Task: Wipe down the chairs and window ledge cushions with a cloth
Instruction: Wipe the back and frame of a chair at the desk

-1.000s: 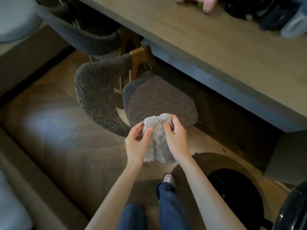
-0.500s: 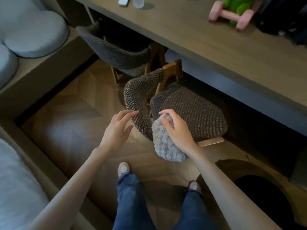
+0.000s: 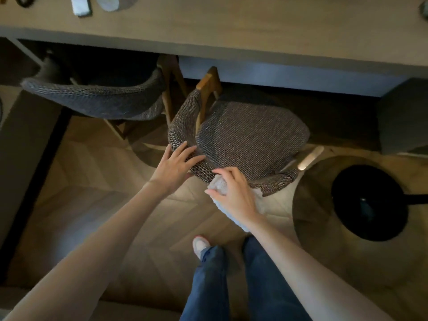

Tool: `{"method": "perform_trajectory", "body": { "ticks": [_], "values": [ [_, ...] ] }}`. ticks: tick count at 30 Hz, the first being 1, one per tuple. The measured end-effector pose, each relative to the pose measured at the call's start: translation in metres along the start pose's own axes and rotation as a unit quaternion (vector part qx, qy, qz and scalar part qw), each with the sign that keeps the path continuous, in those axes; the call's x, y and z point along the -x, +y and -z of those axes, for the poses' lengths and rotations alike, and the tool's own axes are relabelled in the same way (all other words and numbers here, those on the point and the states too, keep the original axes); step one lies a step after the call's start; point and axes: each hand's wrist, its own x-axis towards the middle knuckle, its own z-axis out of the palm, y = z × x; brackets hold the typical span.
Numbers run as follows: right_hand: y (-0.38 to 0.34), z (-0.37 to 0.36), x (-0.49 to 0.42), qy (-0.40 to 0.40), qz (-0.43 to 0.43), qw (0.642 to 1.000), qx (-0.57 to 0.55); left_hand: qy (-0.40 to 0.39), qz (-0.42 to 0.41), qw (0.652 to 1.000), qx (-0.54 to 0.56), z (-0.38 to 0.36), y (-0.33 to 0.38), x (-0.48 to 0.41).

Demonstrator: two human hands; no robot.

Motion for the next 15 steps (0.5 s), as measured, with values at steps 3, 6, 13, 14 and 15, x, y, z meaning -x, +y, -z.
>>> {"method": "perform_trajectory", "body": {
  "ticks": [3,6,13,14,15],
  "values": [
    [0.001,-0.016,-0.005,0.032,-0.009,0.994,0.101,0.011,-0.027,0.999,-0.022,-0.005,-0.019,-0.017],
    [0.004,-0.023,-0.009,0.039,-0.025,0.984,0.172,0.003,-0.055,0.997,-0.060,-0.009,-0.027,-0.030],
    [0.010,-0.005,-0.021,-0.031,-0.039,0.981,0.189,0.037,-0.075,0.995,-0.061,-0.006,-0.023,-0.033],
    [0.013,0.001,-0.020,-0.038,-0.041,0.981,0.188,0.041,-0.074,0.995,-0.056,-0.005,-0.018,-0.034],
    [0.018,0.009,-0.019,-0.045,-0.043,0.980,0.189,0.045,-0.073,0.995,-0.047,-0.002,-0.011,-0.035]
  ]
}}
